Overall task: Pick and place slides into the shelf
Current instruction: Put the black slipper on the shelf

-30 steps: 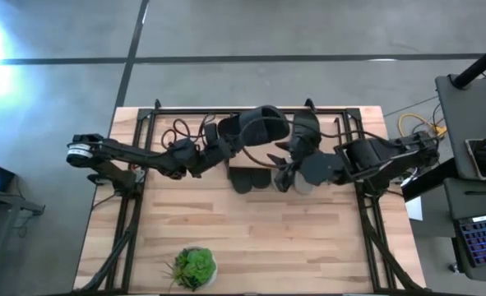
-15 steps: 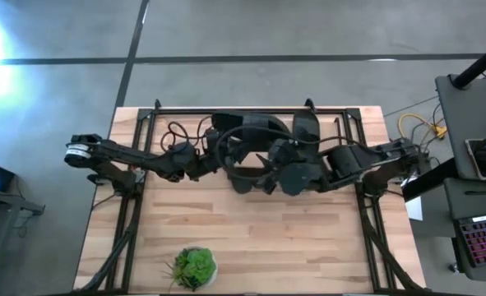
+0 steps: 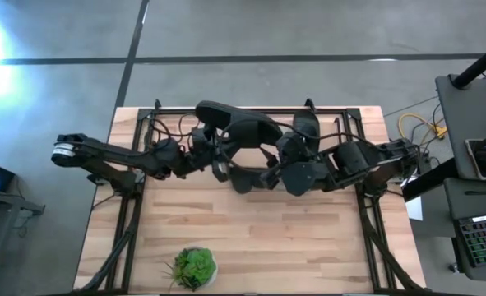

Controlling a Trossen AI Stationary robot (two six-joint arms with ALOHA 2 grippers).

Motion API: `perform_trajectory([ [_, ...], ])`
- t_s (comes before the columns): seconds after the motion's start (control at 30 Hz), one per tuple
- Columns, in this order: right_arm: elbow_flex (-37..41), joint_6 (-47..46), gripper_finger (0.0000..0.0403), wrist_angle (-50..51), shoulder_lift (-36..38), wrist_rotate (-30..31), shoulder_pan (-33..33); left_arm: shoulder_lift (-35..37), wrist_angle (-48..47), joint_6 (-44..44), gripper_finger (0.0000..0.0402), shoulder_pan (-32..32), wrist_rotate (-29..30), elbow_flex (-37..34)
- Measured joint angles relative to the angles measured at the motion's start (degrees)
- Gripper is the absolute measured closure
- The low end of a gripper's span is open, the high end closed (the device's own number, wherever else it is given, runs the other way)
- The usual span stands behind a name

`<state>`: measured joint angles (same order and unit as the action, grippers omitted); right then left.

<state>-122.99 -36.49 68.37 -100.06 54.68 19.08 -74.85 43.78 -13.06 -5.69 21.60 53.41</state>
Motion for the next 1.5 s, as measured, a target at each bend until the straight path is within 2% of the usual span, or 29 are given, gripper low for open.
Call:
perform_trajectory([
  [0.53,0.76,-3.65,0.0227,-2.21,-1.30,-0.24,-0.40,-1.88,-0.89,0.00,0.0401,-1.32,-4.74,-0.09],
  [0.7,0.76,-2.20,0.0227,-4.88,-1.30,-0.85,-0.38,-2.73,-0.85,-0.07,0.0401,-1.55,-7.66,-0.09],
  [1.03,0.78,0.40,0.0230,-7.53,-1.41,-0.81,-0.40,-2.71,-1.26,-0.07,0.0401,-1.79,-9.02,-0.09],
  [1.17,0.78,0.83,0.0270,-7.39,-1.41,-0.63,-0.40,-3.15,-1.58,-0.19,0.0402,-1.81,-9.14,-0.09],
  [1.37,0.78,2.12,0.0380,-6.63,-1.39,-0.64,-0.43,-3.08,-2.03,-0.13,0.0401,-1.92,-7.60,-0.09],
  [1.5,0.78,2.21,0.0390,-6.17,-1.39,-0.68,-0.47,-2.67,-2.37,-0.07,0.0391,-1.92,-6.25,-0.09],
])
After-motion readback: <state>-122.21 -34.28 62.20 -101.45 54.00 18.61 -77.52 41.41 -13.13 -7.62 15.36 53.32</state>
